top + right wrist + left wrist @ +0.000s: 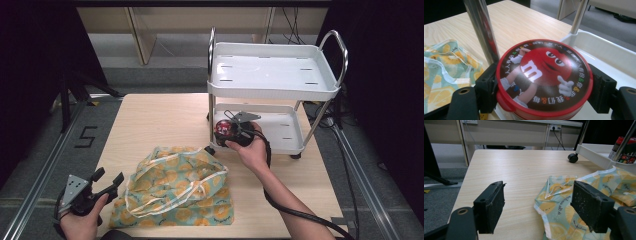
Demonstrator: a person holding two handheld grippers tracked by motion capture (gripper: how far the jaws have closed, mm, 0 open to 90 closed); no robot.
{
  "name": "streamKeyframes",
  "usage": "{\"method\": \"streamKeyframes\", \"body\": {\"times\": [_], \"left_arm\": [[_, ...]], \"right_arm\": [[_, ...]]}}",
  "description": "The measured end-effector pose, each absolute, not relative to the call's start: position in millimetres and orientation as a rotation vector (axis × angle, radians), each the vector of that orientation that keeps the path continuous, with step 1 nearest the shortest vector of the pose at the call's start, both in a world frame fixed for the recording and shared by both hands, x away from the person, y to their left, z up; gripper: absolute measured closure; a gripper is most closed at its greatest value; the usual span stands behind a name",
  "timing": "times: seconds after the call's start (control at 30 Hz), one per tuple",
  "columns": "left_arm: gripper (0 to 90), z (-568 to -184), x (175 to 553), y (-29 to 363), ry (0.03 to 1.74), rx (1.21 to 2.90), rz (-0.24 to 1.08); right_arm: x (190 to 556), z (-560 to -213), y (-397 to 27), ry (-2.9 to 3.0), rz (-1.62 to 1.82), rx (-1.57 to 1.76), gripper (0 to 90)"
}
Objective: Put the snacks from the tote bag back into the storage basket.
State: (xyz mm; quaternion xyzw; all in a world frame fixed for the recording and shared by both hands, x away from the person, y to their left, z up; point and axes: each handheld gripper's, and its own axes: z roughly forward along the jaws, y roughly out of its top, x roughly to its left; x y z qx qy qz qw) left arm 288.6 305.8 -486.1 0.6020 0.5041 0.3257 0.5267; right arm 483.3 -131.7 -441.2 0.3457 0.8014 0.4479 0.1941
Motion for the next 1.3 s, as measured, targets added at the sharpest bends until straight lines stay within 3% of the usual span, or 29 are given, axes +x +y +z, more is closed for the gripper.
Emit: {"method": "streamKeyframes", "body": {"times": [0.77, 0.9, 1.3], "left_arm": [[25.7, -486, 288, 306, 1.204, 1.442, 0.776], [25.7, -486, 288, 305, 1.203, 1.443, 0.775], [25.7, -487, 288, 304, 1.195, 1.433, 0.777]], "right_arm": [[484, -457, -131, 2.267, 1.237, 1.003, 26.4], [484, -457, -131, 2.279, 1.233, 1.022, 21.1], [471, -446, -141, 2.257, 1.248, 1.002, 17.7]]}}
